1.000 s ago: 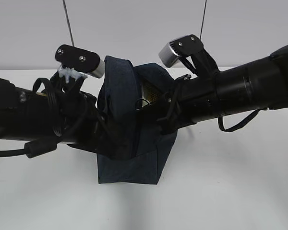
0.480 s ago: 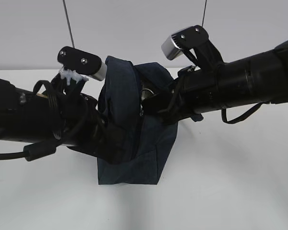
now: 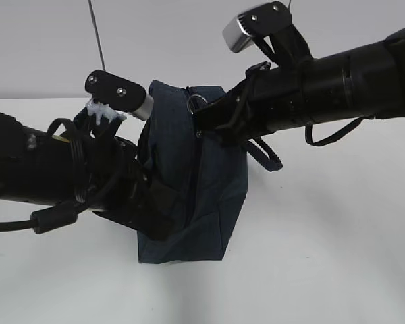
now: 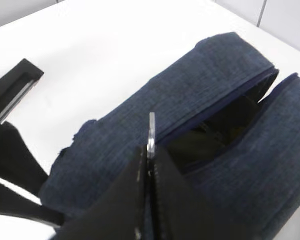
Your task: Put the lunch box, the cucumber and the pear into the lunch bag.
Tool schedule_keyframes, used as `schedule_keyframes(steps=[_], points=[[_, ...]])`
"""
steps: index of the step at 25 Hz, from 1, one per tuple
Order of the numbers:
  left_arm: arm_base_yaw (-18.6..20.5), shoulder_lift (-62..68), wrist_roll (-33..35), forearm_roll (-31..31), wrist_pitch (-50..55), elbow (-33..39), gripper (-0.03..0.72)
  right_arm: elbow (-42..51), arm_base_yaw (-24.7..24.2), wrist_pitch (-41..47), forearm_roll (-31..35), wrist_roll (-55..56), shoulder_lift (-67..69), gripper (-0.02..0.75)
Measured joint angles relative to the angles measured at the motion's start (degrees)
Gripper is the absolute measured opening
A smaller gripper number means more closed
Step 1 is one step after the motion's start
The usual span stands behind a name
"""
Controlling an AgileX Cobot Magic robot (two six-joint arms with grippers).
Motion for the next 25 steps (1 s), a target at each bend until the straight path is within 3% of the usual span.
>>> schedule_keyframes(steps=[20, 25], points=[[0.0, 0.0, 0.0, 2.3, 5.0, 0.0, 0.004, -7.4, -0.4, -4.0, 8.2, -10.4, 5.7, 0.0], [0.0, 0.0, -0.2, 2.3, 5.9, -0.1, 0.004, -10.8, -3.3, -0.4, 9.9, -10.7, 9.2, 0.0]])
